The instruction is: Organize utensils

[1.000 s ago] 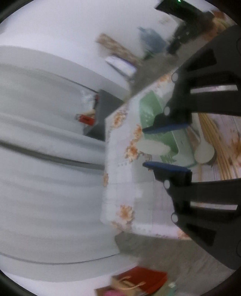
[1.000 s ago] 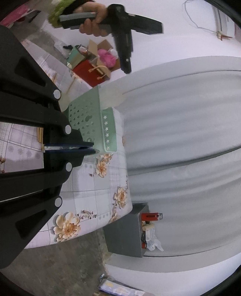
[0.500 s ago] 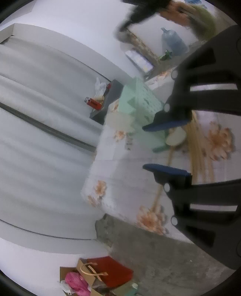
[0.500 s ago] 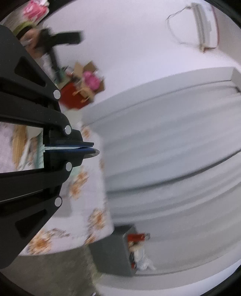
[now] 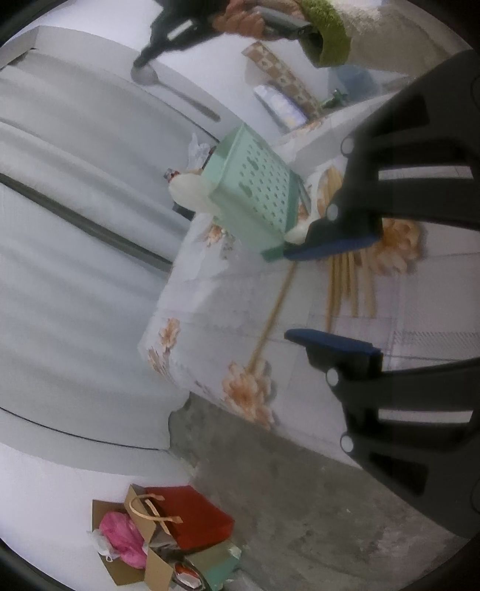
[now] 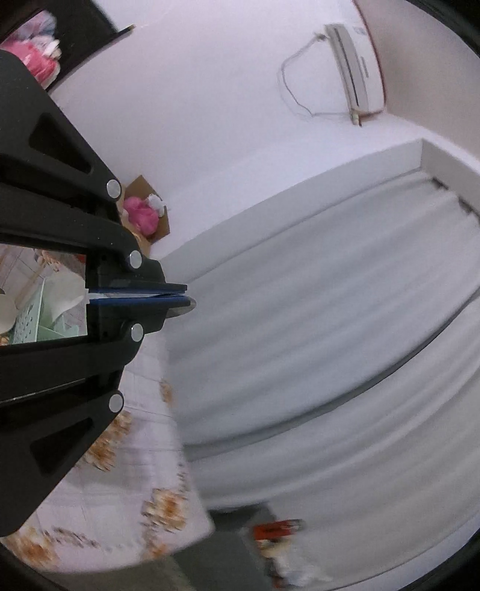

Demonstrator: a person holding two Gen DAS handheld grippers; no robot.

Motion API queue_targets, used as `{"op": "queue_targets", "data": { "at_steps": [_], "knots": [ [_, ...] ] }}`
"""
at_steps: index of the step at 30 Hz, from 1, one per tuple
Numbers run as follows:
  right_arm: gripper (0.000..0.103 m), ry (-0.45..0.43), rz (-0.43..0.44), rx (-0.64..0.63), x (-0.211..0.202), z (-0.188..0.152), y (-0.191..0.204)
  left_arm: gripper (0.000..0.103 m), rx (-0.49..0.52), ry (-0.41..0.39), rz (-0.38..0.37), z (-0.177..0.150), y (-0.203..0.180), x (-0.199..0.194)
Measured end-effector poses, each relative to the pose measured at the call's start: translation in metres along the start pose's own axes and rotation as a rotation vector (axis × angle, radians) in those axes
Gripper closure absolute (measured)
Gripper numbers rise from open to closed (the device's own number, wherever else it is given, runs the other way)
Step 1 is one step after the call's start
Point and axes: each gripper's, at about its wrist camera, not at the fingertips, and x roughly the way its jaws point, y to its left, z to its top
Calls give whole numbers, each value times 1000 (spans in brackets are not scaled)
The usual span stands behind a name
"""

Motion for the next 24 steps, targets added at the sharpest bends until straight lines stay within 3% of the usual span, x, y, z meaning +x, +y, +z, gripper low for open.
{"op": "queue_targets", "data": {
  "at_steps": [7,10,17,24],
  "knots": [
    [101,94,10,253,36,-59,-85,65,13,28,-6,-9,0,7],
    [101,134,-71,296,35,-83,-109,64,27,39,-12,-11,-3,12],
    [97,113,-205,213,6,-88,-102,63,42,75,-45,-13,-14,32],
    [69,90,-291,102,-29,-107,-77,63,49,109,-57,-16,-26,49]
  ]
}}
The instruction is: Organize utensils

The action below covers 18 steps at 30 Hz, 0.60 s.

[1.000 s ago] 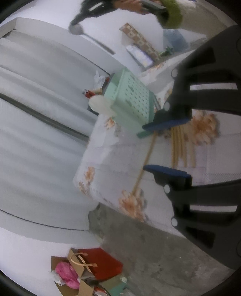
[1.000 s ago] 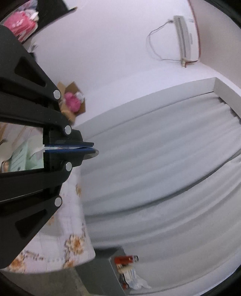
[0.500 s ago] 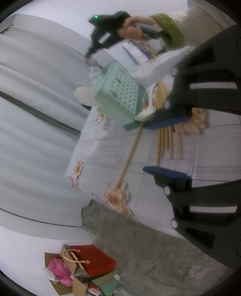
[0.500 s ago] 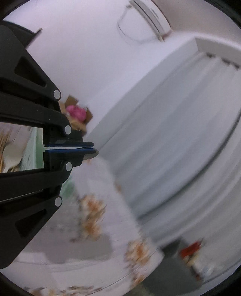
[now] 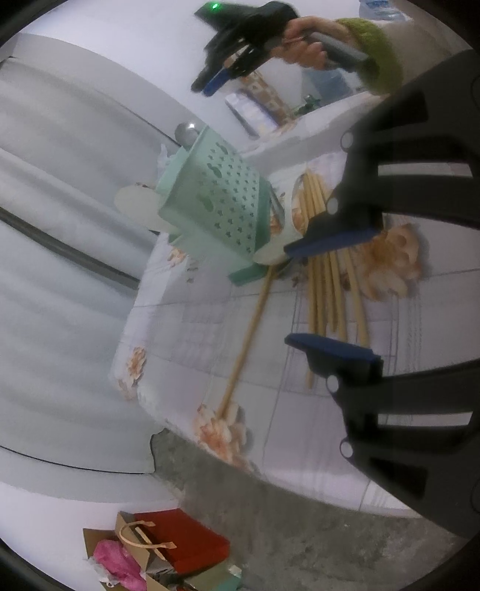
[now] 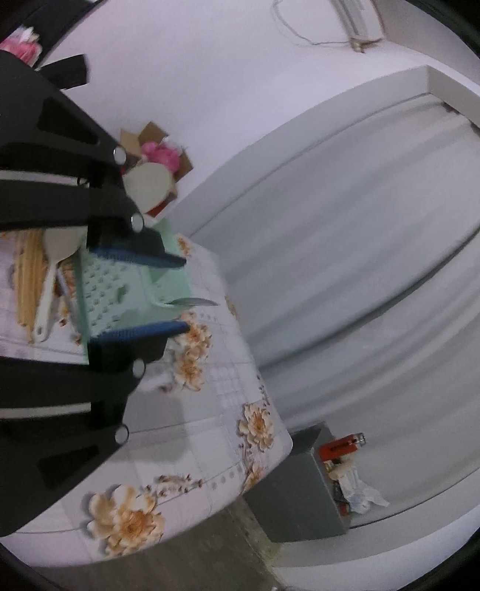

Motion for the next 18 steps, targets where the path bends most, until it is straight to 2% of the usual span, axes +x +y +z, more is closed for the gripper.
{"op": "queue_targets", "data": {
  "at_steps": [3,8,11,18],
  "knots": [
    [63,48,-9,-42,-3,-24,7,63,5,21,-4,-1,-4,8],
    [62,212,31,-10,11,-72,6,64,47,38,-33,3,-18,20],
    [62,281,49,14,20,-95,7,65,101,54,-47,7,-30,31],
    [62,324,90,1,26,-108,16,66,225,90,15,15,-50,64]
  ]
}}
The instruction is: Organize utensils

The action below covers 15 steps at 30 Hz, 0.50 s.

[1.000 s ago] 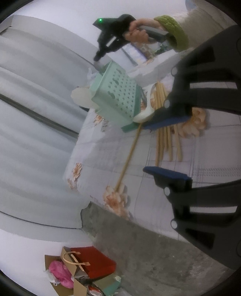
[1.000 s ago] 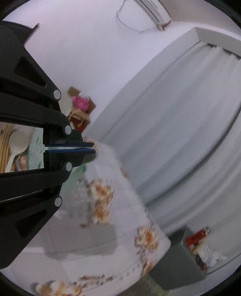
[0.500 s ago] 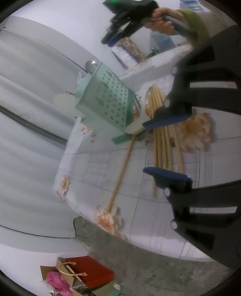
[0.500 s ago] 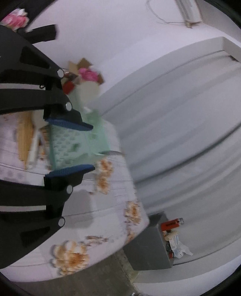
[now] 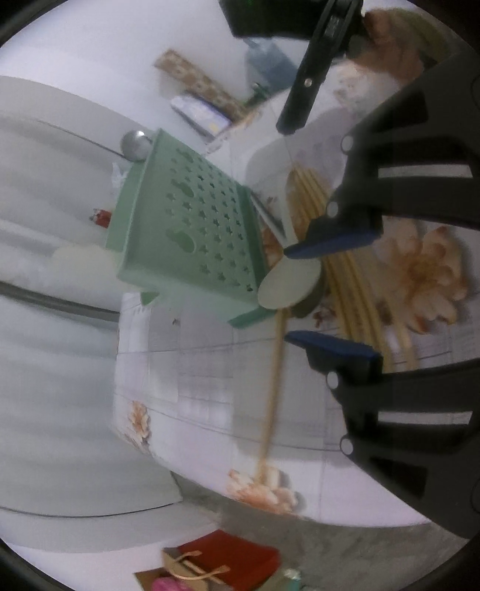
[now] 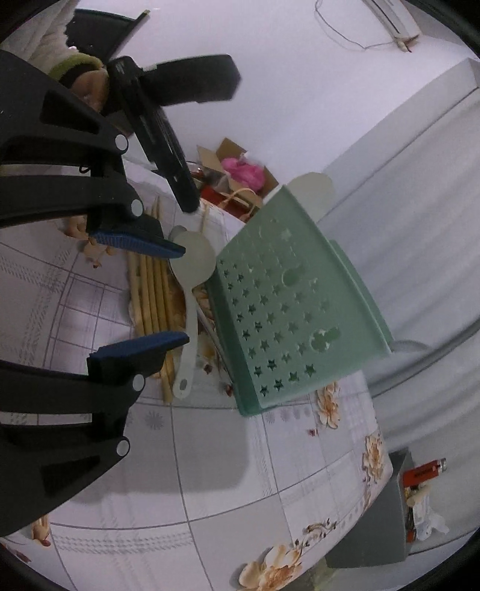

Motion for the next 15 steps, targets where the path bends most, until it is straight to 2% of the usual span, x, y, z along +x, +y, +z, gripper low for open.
{"op": "queue_targets", "data": {
  "at_steps": [2,7,9,11,15],
  "knots": [
    [62,2,3,-5,-3,-1,2,73,-5,9,1,3,0,6],
    [62,8,8,-5,-3,-3,4,76,-1,22,13,4,-1,14],
    [62,11,11,-9,-1,-4,3,80,-2,29,24,1,1,15],
    [62,13,13,-11,2,-4,3,88,-16,34,29,-1,3,15],
    [62,16,22,-3,5,-4,0,90,-69,64,37,-6,14,18]
  ]
}}
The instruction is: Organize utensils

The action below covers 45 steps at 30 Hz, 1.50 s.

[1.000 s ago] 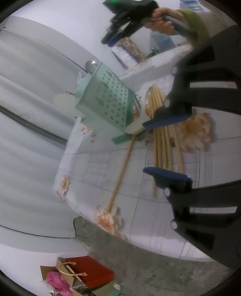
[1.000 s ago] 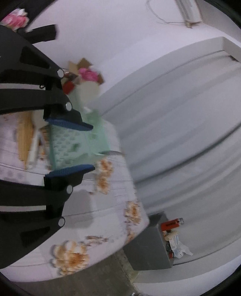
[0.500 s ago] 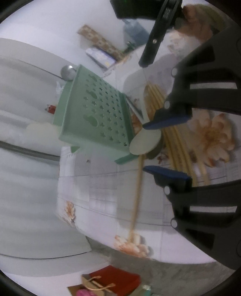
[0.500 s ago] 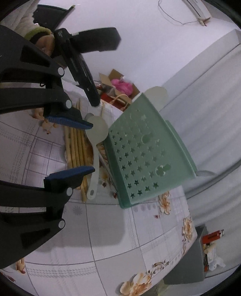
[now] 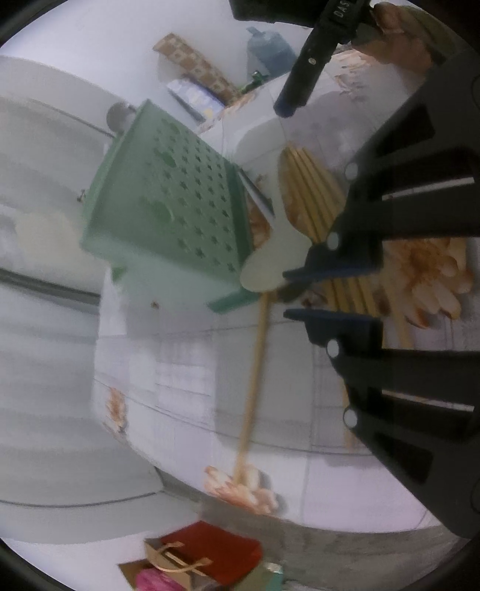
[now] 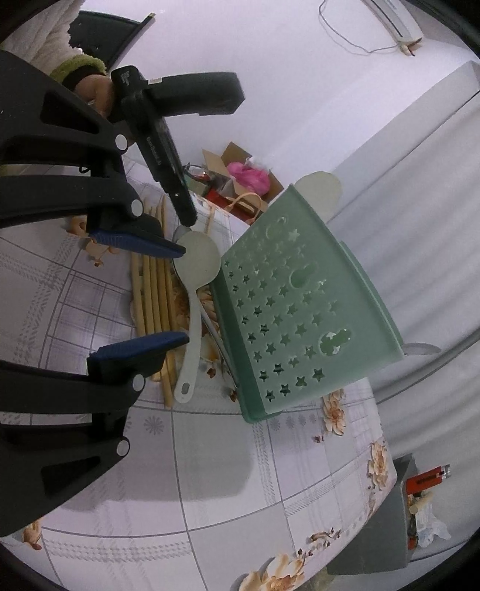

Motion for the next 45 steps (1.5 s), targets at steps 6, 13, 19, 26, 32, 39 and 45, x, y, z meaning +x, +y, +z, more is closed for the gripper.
{"op": "queue_targets", "data": {
  "at_steps": [6,13,19,26,32,39,45],
  "knots": [
    [62,4,5,3,3,-1,0,91,-84,37,-39,3,13,9],
    [62,5,3,5,3,-1,-1,91,-129,97,-86,5,15,23],
    [62,11,5,-13,4,-1,4,95,-195,130,-138,6,20,34],
    [62,22,-25,-109,9,-1,23,100,-167,63,-115,8,13,15],
    [62,50,-38,-223,22,-6,51,101,-117,10,-54,5,7,-12],
    [62,101,-77,-387,50,-19,90,102,-148,-31,-29,-5,27,-36],
    [62,151,-111,-532,66,-44,124,103,-182,-80,-4,-12,45,-55]
  ]
}}
